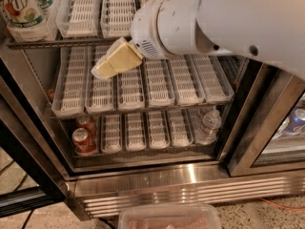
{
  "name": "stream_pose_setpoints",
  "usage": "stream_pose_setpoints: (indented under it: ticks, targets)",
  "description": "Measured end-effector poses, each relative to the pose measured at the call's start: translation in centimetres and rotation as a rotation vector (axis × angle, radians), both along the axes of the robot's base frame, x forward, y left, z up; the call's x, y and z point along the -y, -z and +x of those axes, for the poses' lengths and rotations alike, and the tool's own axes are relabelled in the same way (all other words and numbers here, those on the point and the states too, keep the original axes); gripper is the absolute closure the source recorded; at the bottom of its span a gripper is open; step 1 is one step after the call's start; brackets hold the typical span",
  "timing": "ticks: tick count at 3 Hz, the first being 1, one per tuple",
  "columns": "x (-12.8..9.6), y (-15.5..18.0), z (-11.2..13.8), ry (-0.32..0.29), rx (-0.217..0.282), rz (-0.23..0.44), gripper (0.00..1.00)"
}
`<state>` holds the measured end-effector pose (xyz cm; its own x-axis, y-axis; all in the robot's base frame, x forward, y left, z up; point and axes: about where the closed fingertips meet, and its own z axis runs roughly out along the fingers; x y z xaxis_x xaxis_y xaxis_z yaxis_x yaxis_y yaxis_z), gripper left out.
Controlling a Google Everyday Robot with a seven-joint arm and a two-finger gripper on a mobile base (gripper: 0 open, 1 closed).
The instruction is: Pick 7up can from top shelf of fridge
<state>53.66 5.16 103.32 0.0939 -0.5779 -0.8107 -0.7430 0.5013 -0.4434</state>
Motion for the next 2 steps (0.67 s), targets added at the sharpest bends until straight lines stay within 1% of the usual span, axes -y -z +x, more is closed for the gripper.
stream_pose_setpoints:
  ticks: [1, 2]
  targets:
    - [-3.38, 1.52, -0.43, 0.005, -0.010, 0.049, 0.00]
    - [-4.23, 1.92, -0.05, 0.080, 0.010, 0.132, 0.00]
